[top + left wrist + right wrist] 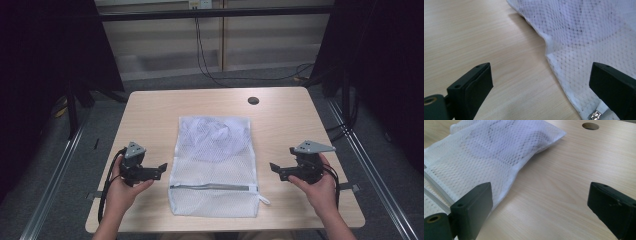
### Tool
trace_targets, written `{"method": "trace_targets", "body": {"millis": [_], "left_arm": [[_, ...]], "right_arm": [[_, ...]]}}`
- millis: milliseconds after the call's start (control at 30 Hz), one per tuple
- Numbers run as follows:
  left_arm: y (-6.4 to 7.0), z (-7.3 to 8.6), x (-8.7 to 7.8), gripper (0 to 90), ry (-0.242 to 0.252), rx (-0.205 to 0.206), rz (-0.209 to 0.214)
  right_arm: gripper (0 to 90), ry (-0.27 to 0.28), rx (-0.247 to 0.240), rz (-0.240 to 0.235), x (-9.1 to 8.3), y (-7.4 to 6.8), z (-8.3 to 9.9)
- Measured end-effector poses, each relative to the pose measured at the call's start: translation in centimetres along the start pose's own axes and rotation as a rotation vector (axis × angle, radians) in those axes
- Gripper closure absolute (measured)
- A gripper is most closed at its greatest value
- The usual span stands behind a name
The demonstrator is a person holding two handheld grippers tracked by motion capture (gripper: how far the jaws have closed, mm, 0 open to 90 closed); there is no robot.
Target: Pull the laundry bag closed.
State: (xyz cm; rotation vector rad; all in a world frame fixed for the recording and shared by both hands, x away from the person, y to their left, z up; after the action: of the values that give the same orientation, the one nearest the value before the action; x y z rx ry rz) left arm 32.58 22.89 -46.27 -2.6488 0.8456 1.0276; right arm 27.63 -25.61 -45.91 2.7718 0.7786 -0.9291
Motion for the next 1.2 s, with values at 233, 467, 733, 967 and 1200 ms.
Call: {"method": "trace_targets", "body": {"millis": [233, 467, 733, 967, 1200], "left_arm": [[0.2, -0.1, 0.2, 4.8, 0.0, -0.044, 0.037], [0.4, -0.1, 0.1, 4.8, -0.013, -0.061, 0.069], [0.6, 0.0, -0.2, 4.1, -0.006, -0.049, 0.082], [0.2, 0.2, -0.6, 4.1, 0.002, -0.048, 0.079], [-0.1, 0.3, -1.0, 4.1, 0.01, -0.056, 0.077]], "right_arm": [[5.7, -0.019, -0.034, -0.014, 0.4, -1.0, -0.4], [6.0, -0.012, -0.037, -0.055, 0.8, -2.0, -1.0], [6.0, -0.02, -0.078, -0.092, 1.7, -3.9, -1.8], [6.2, -0.023, -0.124, -0.117, 2.3, -5.9, -2.6], [6.5, -0.056, -0.16, -0.137, 3.4, -7.5, -2.6]]}}
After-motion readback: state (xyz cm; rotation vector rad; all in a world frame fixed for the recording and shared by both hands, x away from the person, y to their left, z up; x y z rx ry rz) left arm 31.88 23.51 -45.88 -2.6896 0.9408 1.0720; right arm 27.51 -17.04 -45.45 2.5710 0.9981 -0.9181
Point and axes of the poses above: each handheld gripper's, and its own axes: x roughly forward along the jaws, z roughly out of its underside, y roughly to its right, the point moved 1 cm from there along x, roughly forward along the jaws, and after that the axes turned 2 degrees about -y, right-handed, at the moved point
